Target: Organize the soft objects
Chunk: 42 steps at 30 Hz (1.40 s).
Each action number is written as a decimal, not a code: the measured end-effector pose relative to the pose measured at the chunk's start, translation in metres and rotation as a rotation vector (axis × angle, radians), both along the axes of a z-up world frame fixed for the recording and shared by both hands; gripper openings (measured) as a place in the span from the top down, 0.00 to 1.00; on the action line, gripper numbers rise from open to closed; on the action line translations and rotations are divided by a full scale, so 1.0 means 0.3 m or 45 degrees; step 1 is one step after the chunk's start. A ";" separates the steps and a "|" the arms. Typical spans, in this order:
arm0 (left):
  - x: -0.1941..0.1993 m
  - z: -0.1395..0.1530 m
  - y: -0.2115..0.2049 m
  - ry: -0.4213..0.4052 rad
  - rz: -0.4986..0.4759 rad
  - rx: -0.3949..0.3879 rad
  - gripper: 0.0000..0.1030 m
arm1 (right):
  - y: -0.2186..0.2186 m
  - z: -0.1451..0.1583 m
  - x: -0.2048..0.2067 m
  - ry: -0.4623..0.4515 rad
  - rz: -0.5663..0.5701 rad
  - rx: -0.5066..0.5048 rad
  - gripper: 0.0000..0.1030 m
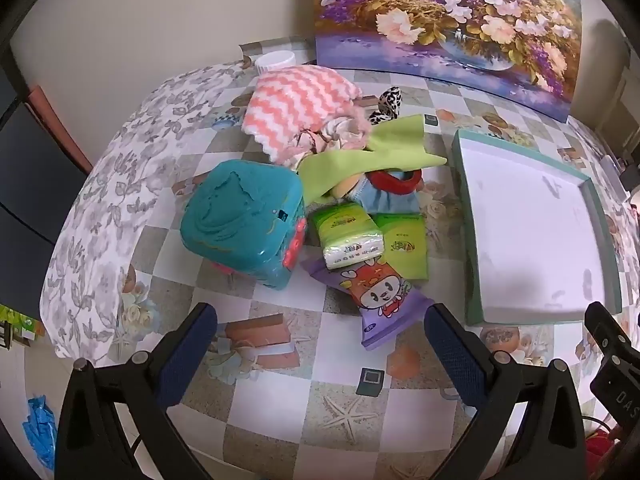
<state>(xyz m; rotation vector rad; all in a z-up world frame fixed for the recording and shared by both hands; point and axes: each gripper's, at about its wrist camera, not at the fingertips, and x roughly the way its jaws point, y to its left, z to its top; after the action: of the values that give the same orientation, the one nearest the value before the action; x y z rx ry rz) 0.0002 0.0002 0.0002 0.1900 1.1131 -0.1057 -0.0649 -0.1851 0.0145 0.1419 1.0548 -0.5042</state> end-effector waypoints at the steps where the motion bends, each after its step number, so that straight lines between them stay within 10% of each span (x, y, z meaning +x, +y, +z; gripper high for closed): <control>1: 0.000 0.001 0.000 -0.005 0.006 0.004 0.00 | 0.000 0.000 0.000 0.003 0.000 0.001 0.00; 42: -0.030 0.051 0.009 -0.104 0.068 0.025 0.00 | 0.048 0.044 -0.030 -0.012 0.082 -0.027 0.00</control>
<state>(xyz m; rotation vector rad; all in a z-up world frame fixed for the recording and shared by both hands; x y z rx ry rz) -0.0088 0.0029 0.0154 0.1802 1.0371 -0.0391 -0.0739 -0.1706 0.0276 0.0912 1.0416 -0.4561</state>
